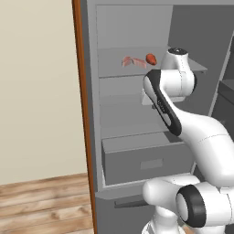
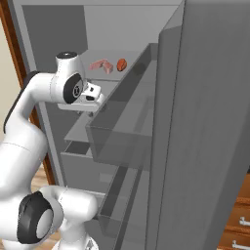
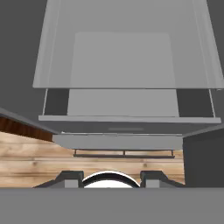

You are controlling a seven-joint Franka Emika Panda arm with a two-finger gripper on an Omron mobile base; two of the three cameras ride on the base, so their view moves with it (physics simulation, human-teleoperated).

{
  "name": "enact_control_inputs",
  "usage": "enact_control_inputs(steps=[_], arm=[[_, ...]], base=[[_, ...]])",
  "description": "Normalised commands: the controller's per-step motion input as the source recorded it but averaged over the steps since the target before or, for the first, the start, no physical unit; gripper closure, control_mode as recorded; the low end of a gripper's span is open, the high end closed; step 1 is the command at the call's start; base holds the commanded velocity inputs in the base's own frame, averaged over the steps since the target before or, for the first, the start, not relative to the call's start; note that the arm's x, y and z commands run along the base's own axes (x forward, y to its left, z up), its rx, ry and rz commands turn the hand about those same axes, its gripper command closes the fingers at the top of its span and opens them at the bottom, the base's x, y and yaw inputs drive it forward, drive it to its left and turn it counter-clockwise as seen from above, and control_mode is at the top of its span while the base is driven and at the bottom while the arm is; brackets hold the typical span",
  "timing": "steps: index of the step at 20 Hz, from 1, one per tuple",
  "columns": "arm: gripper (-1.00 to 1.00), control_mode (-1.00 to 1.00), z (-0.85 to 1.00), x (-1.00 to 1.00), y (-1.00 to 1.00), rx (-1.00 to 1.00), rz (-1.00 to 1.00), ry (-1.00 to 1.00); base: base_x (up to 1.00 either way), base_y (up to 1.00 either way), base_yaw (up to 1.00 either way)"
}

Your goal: Place one sweet potato and one steak in each tupperware on the nearby counter, to pack two identical lunches.

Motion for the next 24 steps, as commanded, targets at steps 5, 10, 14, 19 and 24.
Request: enact_control_inputs(steps=[5,10,14,19,24], arm=[[-1.0,-1.0,0.03,-0.15,0.0,0.0,0.0,-0.15],[-1.0,-1.0,0.29,-0.28,-0.14,0.0,0.02,-0.4],[-1.0,-1.0,0.44,-0.12,-0.07,0.0,0.02,-0.45],[-1.0,-1.0,0.56,0.0,0.0,0.0,0.0,-0.32],[-1.0,-1.0,0.52,0.0,0.0,-0.04,0.0,-0.19]], base=[[0.0,0.0,0.0],[0.0,0.0,0.0],[0.0,0.0,0.0],[0.0,0.0,0.0],[0.0,0.0,0.0]])
